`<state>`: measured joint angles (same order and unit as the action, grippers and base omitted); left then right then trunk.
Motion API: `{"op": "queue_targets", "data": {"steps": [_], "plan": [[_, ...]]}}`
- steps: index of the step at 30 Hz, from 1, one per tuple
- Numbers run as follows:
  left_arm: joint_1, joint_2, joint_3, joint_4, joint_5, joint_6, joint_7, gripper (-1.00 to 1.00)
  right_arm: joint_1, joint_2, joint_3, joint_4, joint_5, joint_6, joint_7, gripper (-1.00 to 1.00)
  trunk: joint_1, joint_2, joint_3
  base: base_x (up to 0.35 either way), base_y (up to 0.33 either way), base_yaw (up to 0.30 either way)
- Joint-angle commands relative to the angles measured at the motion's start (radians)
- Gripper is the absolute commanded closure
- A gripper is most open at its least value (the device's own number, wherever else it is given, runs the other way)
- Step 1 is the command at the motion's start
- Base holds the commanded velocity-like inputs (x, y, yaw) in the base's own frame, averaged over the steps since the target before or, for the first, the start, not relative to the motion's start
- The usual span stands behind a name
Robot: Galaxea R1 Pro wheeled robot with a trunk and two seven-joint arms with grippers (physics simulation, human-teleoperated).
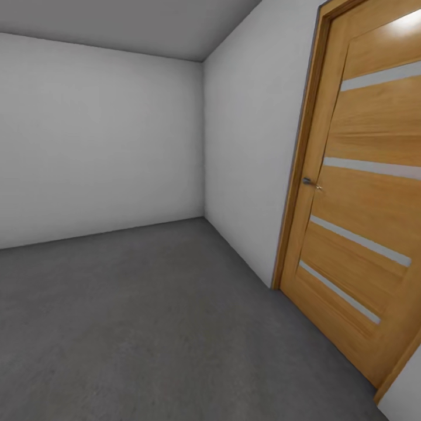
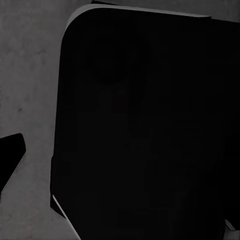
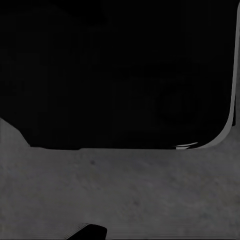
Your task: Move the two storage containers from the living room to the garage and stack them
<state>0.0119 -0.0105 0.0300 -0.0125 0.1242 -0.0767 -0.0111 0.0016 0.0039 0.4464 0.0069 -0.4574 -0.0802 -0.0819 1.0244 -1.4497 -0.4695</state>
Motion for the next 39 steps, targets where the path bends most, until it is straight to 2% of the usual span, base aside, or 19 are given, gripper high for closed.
{"op": "queue_targets", "data": {"steps": [1, 39], "plan": [[0.0, 0.0, 0.002, -0.001, 0.008, -0.001, -0.001, -1.0, 0.0, 0.0, 0.008, 0.001, -0.009, -0.004, -0.002, -1.0, 0.001, 0.0, -0.001, 0.323, 0.0, 0.0], [0.001, 0.0, 0.002, -0.001, 0.007, -0.001, -0.001, -1.0, 0.0, 0.004, 0.009, 0.001, -0.005, -0.007, -0.002, -1.0, 0.001, 0.0, -0.001, 0.323, 0.0, 0.0]]}}
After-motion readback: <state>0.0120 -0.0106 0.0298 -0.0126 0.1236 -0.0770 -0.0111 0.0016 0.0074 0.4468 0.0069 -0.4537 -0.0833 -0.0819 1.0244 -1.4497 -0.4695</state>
